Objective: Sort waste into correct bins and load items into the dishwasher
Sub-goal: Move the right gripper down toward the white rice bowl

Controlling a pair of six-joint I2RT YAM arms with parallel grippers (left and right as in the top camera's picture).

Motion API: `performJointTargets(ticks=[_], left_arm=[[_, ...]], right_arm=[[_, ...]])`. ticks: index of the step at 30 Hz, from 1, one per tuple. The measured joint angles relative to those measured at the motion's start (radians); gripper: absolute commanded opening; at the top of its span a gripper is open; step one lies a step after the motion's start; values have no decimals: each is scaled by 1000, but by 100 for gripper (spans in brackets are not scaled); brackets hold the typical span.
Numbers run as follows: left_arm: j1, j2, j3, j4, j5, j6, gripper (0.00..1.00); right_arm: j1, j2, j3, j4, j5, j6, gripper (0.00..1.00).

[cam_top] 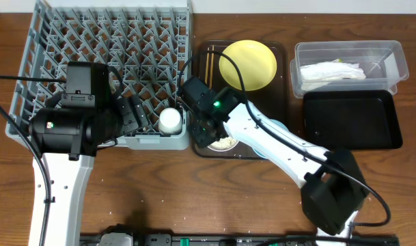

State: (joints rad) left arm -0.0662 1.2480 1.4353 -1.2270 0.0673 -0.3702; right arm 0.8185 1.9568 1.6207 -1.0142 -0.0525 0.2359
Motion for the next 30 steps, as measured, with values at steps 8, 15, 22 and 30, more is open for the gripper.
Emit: performJointTargets(ticks=[8,15,22,30], left_arm=[[0,13,0,0,0,0,89],[0,30,0,0,0,0,89],[0,37,0,0,0,0,89],[0,61,0,0,0,0,89]], right_arm=[[1,49,-11,-1,10,-100,38],[26,49,-75,74,42,-144,34],[29,49,-111,96,58,-164,26],[32,49,-111,101,41,-234,37]])
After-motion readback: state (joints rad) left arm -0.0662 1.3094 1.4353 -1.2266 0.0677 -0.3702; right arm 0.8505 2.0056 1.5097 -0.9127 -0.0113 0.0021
